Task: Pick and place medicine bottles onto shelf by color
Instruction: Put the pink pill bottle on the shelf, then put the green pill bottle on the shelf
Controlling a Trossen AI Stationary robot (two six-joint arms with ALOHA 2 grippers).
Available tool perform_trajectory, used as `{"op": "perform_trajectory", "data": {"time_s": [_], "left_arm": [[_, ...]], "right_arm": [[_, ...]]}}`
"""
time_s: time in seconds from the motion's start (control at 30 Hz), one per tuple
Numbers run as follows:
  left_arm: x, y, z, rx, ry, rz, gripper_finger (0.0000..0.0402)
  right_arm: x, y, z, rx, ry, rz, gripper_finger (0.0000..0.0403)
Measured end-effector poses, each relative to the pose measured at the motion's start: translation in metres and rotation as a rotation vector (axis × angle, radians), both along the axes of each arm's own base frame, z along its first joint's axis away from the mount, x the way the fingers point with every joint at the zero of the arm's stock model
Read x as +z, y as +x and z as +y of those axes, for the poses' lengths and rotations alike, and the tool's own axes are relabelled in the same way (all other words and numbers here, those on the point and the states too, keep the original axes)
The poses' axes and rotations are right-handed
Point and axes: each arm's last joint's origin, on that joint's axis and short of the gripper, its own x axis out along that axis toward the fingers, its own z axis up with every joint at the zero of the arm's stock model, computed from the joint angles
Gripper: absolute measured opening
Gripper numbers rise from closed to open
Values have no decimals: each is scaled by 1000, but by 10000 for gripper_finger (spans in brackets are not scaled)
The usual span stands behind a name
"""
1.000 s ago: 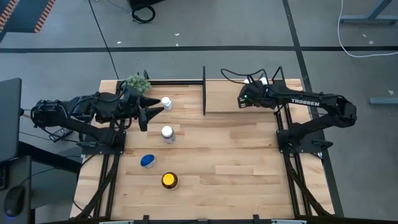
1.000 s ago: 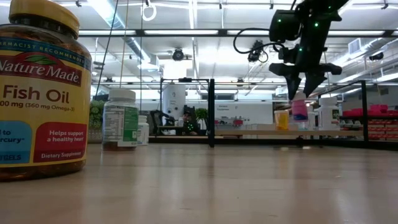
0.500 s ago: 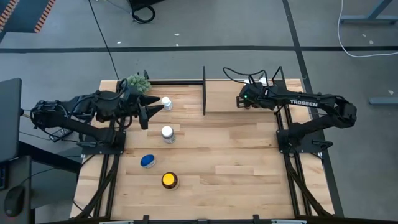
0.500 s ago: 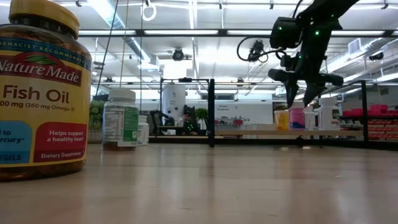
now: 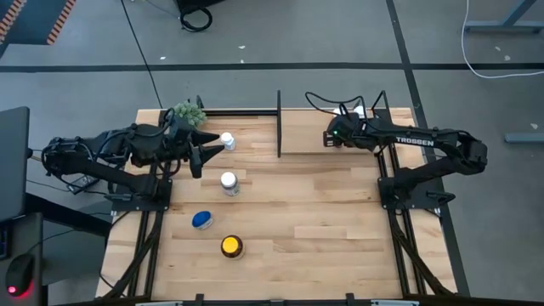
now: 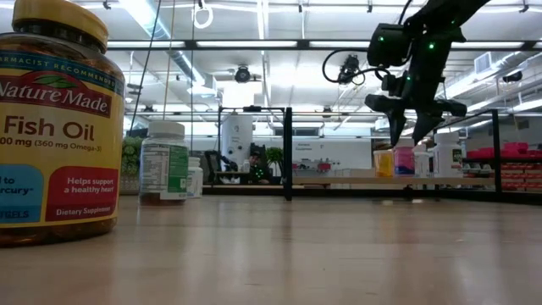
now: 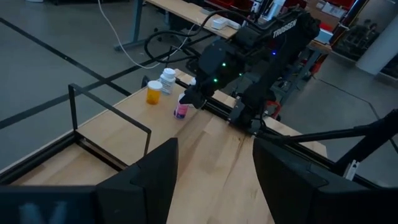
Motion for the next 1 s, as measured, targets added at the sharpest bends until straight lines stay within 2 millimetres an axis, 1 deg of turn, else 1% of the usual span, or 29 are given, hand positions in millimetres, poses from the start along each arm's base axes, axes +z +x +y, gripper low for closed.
{"op": "perform_trajectory", "data": {"time_s": [0.23, 0.53, 0.77, 0.87, 1.0], "left_arm": [[0, 0, 0, 0, 0, 0, 215], [0, 0, 0, 0, 0, 0, 217], [0, 0, 0, 0, 0, 0, 217], [0, 0, 0, -4, -1, 0, 217], [-1, 0, -1, -48, 6, 12, 217]], "right_arm": [[0, -1, -1, 0, -5, 6, 197], [1, -1, -2, -13, -25, 12, 240], [2, -1, -1, -3, -13, -2, 254], [10, 0, 0, 21, 4, -25, 255], [31, 6, 3, 78, 13, -48, 255]]}}
